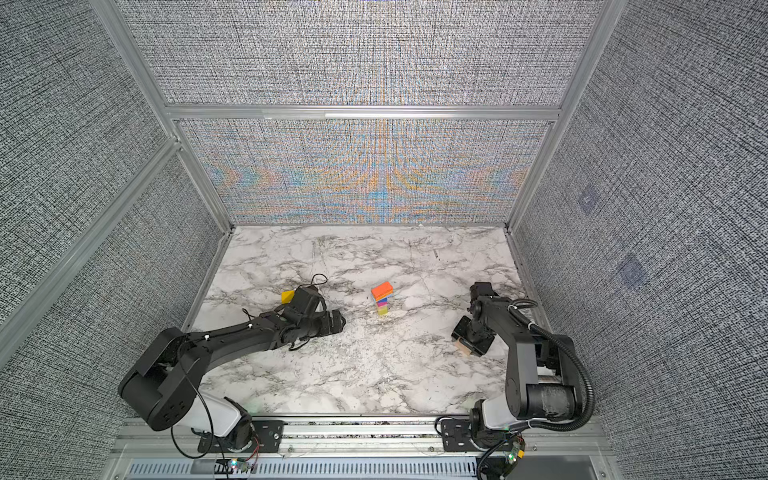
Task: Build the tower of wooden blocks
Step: 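Close the right gripper on the light-wood block and lift it, then carry the light-wood block with the right gripper over the stack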
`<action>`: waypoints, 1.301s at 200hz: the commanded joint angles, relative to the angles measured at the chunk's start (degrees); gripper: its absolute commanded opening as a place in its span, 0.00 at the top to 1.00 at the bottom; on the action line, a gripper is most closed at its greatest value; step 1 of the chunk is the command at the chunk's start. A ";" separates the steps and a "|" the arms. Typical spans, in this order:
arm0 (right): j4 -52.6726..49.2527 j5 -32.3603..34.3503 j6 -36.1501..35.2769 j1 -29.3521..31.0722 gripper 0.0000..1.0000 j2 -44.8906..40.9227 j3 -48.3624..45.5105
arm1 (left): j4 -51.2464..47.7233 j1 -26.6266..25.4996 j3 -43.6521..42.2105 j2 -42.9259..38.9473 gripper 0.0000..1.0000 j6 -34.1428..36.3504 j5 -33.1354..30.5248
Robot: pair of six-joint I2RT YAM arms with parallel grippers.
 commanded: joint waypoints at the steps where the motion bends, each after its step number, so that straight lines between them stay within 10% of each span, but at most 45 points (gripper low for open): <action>1: -0.85 1.34 -1.03 0.63 0.51 0.49 0.19 | -0.25 0.09 0.26 -0.35 0.02 0.23 -0.20; 113: -11.83 0.72 -14.68 2.56 0.51 -3.31 15.26 | -6.77 0.12 3.39 -3.78 0.02 0.98 -2.60; 260: -23.95 4.34 -25.67 19.43 0.50 6.83 42.44 | -19.69 0.44 16.20 -3.90 0.01 3.34 -4.32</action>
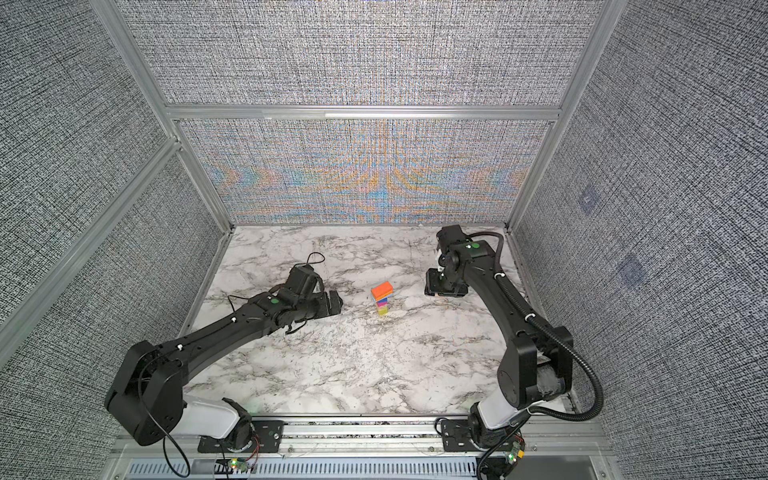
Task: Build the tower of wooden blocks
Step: 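Carry the light-wood block with the right gripper over the stack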
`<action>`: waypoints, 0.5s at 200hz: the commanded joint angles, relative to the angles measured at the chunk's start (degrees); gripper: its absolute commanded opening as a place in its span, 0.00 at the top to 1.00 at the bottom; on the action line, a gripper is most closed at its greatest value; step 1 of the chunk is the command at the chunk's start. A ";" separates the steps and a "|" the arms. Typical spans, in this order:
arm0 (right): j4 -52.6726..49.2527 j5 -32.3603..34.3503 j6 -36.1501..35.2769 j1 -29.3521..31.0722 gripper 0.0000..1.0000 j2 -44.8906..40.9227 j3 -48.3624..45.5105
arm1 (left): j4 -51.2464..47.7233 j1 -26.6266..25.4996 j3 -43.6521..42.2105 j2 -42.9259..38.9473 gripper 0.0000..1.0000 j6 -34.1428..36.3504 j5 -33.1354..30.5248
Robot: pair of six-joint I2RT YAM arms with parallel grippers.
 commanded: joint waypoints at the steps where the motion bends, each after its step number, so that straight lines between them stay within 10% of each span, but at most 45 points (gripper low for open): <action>1: -3.63 1.30 -3.44 1.96 0.50 1.10 2.92 | -3.29 0.22 1.97 0.52 0.01 1.85 0.60; 100: -6.97 -0.48 -7.30 12.21 0.50 11.46 18.01 | -10.41 0.78 11.84 8.37 0.01 5.92 1.60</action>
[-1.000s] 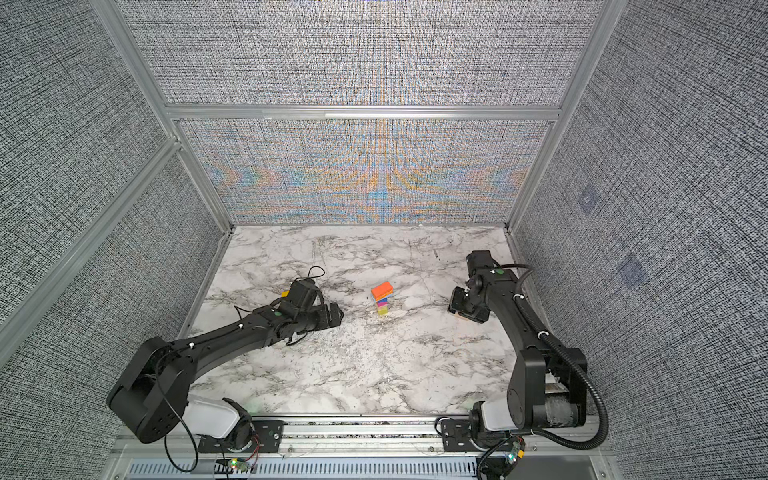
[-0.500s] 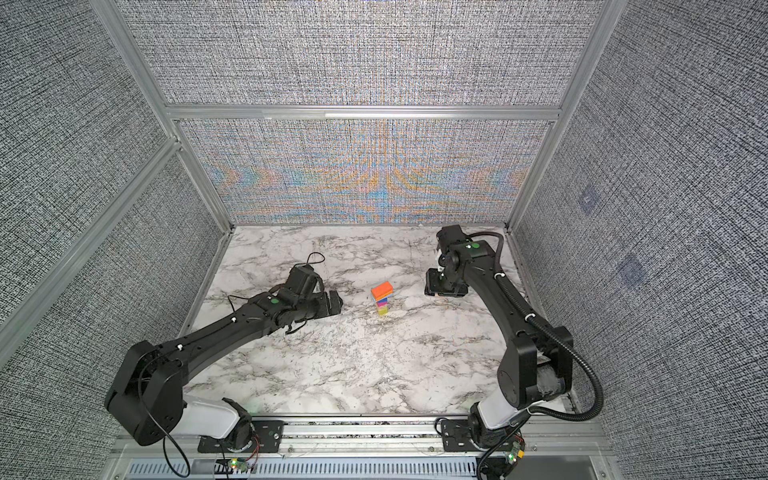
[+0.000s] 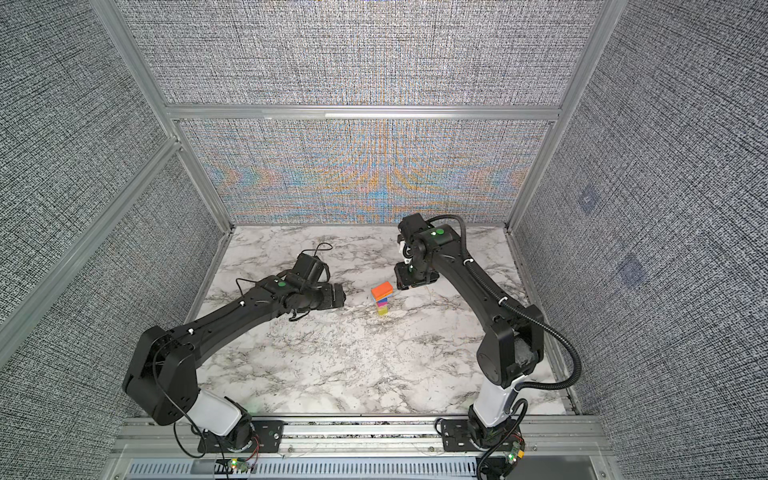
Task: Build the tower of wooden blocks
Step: 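Carry the light-wood block with the right gripper over the stack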
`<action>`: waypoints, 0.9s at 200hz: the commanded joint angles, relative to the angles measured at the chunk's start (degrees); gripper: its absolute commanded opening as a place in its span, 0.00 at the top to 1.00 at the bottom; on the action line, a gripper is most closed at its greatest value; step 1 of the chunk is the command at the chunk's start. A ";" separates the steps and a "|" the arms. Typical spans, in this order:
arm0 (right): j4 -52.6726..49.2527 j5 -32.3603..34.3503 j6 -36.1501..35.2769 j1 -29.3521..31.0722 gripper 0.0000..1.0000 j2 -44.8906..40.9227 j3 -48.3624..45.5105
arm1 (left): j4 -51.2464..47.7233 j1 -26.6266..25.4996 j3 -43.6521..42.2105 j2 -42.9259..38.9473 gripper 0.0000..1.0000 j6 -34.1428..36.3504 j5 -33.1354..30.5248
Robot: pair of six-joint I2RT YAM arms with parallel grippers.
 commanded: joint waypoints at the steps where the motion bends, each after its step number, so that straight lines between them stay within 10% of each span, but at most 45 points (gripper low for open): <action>1: -1.21 -1.72 -1.79 1.03 0.50 1.23 2.03 | -2.26 0.13 1.50 1.45 0.01 1.55 0.56; 180: -6.35 -6.05 -11.75 4.81 0.50 10.83 13.38 | 1.46 1.48 -0.22 5.70 0.01 1.03 1.66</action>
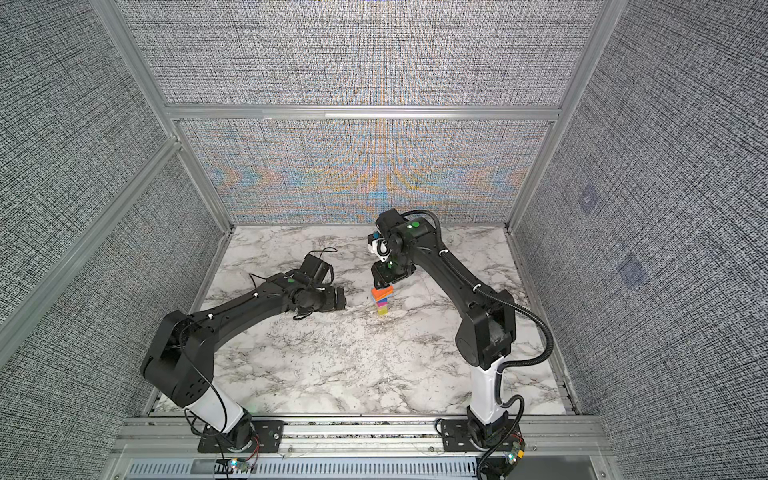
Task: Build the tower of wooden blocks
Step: 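Carry the light-wood block with the right gripper over the stack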
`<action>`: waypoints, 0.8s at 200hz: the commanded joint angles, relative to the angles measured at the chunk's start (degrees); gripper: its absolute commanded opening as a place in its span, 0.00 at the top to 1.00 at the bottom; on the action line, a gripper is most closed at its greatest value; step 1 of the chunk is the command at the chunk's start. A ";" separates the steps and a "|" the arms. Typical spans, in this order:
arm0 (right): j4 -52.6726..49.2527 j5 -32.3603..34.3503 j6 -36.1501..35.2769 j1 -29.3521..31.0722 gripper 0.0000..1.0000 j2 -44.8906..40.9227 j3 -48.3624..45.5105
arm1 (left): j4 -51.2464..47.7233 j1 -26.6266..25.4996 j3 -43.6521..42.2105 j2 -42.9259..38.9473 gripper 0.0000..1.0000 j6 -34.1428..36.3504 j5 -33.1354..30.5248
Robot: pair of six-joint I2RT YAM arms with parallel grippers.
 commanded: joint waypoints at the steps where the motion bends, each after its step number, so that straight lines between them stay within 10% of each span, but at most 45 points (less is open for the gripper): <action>1: -3.11 0.10 -1.77 0.31 0.50 0.49 1.13 | 1.47 0.23 -0.30 0.16 0.01 0.26 0.52; 160: -10.81 3.07 -2.67 1.89 0.49 7.30 9.93 | 4.67 0.40 -3.11 1.18 0.01 -0.79 1.25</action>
